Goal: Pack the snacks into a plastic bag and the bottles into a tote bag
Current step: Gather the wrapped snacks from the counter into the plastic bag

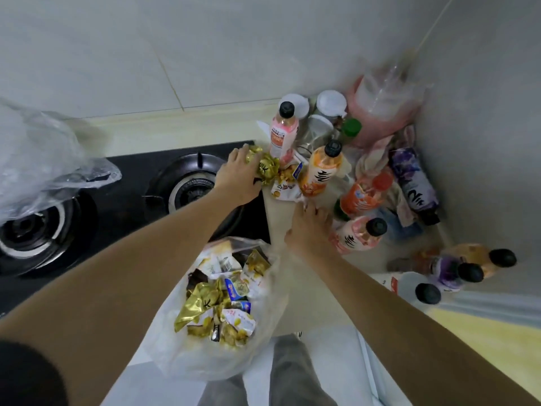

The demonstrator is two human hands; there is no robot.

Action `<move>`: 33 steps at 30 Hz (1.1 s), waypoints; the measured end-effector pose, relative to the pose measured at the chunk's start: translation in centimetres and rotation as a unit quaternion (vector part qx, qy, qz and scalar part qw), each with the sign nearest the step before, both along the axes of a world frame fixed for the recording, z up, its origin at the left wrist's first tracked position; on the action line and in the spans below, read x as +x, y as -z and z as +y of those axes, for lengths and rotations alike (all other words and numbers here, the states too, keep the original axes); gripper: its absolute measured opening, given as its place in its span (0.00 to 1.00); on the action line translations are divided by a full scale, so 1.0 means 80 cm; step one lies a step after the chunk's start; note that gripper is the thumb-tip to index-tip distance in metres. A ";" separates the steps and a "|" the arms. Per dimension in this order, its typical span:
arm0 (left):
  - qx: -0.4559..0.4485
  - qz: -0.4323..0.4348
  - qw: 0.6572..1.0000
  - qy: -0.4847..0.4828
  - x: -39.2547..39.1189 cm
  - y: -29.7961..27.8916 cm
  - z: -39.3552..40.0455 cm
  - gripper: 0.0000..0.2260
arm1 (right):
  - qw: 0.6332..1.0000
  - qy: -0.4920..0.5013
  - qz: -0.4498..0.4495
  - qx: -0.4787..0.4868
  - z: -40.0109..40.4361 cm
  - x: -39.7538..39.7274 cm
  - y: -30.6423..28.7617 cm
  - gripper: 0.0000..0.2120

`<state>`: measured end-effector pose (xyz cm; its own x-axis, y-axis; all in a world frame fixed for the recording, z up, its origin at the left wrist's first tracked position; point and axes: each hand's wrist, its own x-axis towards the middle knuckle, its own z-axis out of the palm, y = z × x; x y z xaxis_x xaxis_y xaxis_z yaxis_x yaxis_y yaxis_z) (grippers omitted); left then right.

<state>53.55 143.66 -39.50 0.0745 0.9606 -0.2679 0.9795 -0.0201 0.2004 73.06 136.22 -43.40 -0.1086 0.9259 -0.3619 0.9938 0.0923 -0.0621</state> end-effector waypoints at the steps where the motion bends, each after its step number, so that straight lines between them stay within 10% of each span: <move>1: 0.000 0.004 1.000 0.003 0.000 0.005 0.010 0.34 | 1.000 -0.009 0.002 0.010 0.001 0.003 0.001 0.31; 26: 0.012 0.066 0.985 0.160 0.030 0.055 -0.006 0.27 | 0.991 0.038 0.131 0.016 -0.001 0.023 0.018 0.23; 33: 0.105 -0.040 0.991 0.072 0.037 0.035 -0.035 0.22 | 0.977 0.020 0.203 0.059 -0.017 0.029 0.005 0.15</move>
